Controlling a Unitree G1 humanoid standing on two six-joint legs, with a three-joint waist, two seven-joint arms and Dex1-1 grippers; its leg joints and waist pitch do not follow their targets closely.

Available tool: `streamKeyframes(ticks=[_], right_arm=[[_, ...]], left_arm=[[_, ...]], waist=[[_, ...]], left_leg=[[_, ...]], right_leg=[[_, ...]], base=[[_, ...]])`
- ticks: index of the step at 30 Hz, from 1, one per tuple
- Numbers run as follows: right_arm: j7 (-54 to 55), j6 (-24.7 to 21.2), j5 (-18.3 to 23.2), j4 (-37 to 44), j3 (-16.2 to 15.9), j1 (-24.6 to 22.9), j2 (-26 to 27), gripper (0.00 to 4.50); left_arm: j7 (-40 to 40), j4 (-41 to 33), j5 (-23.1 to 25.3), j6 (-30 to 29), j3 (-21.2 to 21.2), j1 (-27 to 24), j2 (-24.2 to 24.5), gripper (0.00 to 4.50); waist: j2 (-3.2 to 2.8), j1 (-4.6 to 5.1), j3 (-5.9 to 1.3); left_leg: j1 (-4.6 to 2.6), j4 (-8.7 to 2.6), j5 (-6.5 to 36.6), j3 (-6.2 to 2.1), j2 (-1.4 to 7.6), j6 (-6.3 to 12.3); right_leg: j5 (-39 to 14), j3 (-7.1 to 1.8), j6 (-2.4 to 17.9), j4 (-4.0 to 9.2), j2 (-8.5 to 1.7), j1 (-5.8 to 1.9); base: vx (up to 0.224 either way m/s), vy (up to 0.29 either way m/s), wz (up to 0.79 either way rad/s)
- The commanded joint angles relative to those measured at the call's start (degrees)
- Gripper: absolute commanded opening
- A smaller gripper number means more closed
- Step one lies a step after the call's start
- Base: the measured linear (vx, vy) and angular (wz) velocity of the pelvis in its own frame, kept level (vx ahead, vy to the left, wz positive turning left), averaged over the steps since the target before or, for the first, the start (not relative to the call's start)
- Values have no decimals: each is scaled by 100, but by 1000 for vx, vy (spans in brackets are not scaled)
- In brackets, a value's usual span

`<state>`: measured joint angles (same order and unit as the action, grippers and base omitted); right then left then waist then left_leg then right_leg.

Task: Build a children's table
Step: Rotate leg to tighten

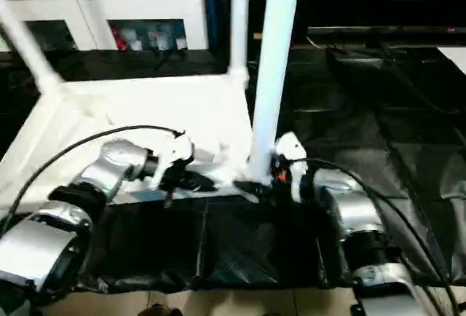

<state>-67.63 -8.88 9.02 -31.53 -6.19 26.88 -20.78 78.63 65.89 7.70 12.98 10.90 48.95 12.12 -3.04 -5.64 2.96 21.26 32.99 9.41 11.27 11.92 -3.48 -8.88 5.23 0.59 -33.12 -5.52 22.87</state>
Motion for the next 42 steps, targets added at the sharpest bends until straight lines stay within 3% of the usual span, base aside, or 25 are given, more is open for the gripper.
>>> streamKeyframes(ticks=[1,10,15,18,22,23,25,27,28,31,32,33,36,39,40,42], right_arm=[[-540,-146,25,264,-595,-47,151,350],[-731,-353,80,465,-657,-139,149,276],[-758,-430,108,548,-660,-200,174,267],[-693,-479,128,594,-602,-254,224,266],[544,-295,-25,258,-203,-206,630,266],[943,-234,-95,100,-96,-149,749,266],[2085,-261,-221,-350,213,43,1092,265],[2441,-220,-228,-502,312,108,1233,265],[2902,-183,-257,-695,406,205,1435,265],[3437,-149,-322,-888,512,325,1699,265],[3783,-9,-401,-1011,544,427,1891,265],[3771,103,-416,-1018,520,441,1945,265],[3790,322,-480,-1024,471,449,1986,335],[3798,339,-342,-1089,586,489,2017,344],[3663,361,-330,-1052,580,463,1924,370],[3572,383,-336,-1020,568,439,1854,385]], left_arm=[[81,-247,8,168,129,25,-163,0],[255,-265,-69,165,115,-12,-75,0],[295,-285,-79,176,135,-55,-79,0],[307,-304,-80,162,136,-85,-78,0],[-351,-293,-21,-104,68,-82,-200,0],[-571,-276,-13,-157,40,-61,-269,0],[-1035,-253,-76,-342,-63,-9,-556,0],[-1244,-242,-67,-387,-72,4,-694,0],[-1532,-218,-52,-444,-75,20,-901,0],[-1897,-180,-22,-517,-65,41,-1122,0],[-2069,-159,7,-529,-22,39,-1238,0],[-2100,-158,5,-528,-19,37,-1264,0],[-2100,-182,9,-524,-29,19,-1272,0],[-2058,-217,48,-485,-20,-9,-1229,0],[-1946,-245,56,-425,-6,-38,-1173,0],[-1826,-269,59,-366,8,-65,-1113,0]], waist=[[112,-9,-379],[134,-67,-386],[143,-76,-393],[136,-79,-397],[139,-64,-372],[116,-34,-363],[158,59,-325],[142,107,-312],[93,157,-302],[104,257,-309],[42,279,-312],[55,321,-311],[67,330,-309],[68,327,-311],[106,304,-321],[97,292,-332]], left_leg=[[-94,-353,1572,-67,145,441],[-95,-357,1437,-69,162,400],[-88,-351,1356,-67,158,420],[-87,-351,1335,-69,159,426],[-98,-370,1488,-70,158,339],[-129,-388,1654,-82,165,202],[-173,-395,2038,-114,119,43],[-195,-390,2166,-131,104,29],[-181,-404,2267,-144,110,19],[-213,-396,2522,-161,80,27],[-219,-394,2548,-164,77,59],[-194,-416,2583,-176,76,72],[-225,-395,2646,-151,63,158],[-213,-408,2613,-146,74,182],[-206,-413,2537,-149,84,204],[-179,-427,2448,-142,98,224]], right_leg=[[-2078,-225,1181,442,-332,-274],[-2032,-233,1168,419,-346,-262],[-1958,-234,1157,407,-343,-271],[-1919,-232,1159,399,-344,-272],[-2158,-228,1103,427,-343,-249],[-2409,-229,1061,448,-355,-209],[-3174,-175,827,547,-356,-186],[-3425,-152,727,594,-355,-173],[-3488,-145,654,619,-351,-173],[-3534,-95,566,685,-337,-154],[-3482,-92,588,689,-340,-153],[-3415,-68,586,693,-321,-180],[-3427,-80,583,731,-325,-140],[-3323,-99,649,711,-321,-145],[-3252,-111,680,684,-333,-158],[-3065,-135,740,658,-333,-177]], base=[[0,0,0],[0,0,0],[0,0,0],[0,0,0],[0,0,0],[0,0,0],[0,0,0],[-27,7,-2],[0,0,0],[0,0,0],[0,0,0],[0,0,0],[0,0,0],[0,0,0],[0,0,0],[0,0,0]])
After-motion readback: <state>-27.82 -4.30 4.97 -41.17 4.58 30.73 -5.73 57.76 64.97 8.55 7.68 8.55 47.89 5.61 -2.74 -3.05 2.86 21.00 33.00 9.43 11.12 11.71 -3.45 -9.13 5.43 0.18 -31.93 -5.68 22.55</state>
